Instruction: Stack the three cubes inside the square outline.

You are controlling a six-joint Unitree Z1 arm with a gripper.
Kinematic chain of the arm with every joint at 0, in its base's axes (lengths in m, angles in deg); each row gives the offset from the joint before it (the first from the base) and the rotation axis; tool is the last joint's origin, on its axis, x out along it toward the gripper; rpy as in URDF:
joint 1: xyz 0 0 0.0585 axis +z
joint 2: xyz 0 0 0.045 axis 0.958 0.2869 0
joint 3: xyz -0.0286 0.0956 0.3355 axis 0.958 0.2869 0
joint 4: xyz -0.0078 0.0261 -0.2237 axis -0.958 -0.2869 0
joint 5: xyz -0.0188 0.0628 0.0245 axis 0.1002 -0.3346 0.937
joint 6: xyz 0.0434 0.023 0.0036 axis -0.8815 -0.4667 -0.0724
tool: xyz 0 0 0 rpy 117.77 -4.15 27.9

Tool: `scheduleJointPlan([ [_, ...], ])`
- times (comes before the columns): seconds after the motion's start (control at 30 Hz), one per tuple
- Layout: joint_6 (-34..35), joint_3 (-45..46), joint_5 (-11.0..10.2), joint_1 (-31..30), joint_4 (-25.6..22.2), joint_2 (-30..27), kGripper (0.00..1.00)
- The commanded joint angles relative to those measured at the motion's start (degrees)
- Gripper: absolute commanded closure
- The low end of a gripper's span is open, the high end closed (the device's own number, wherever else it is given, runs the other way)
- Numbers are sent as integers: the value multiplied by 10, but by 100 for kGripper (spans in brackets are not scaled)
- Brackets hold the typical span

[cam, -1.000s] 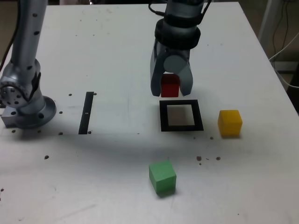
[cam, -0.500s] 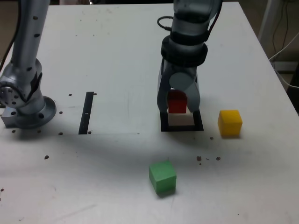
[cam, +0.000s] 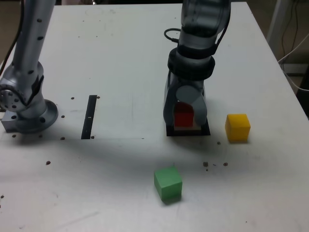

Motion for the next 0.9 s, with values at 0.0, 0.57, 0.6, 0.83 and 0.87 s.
scheduleJointPlan([
  [0.0,1,3,0,1,6,5,71],
  [0.57,-2,23,-11,22,17,5,1],
  [0.6,-2,24,-11,23,18,5,1],
  [0.83,-2,30,-13,23,25,-8,1],
  [0.87,-1,31,-14,23,26,-11,1],
])
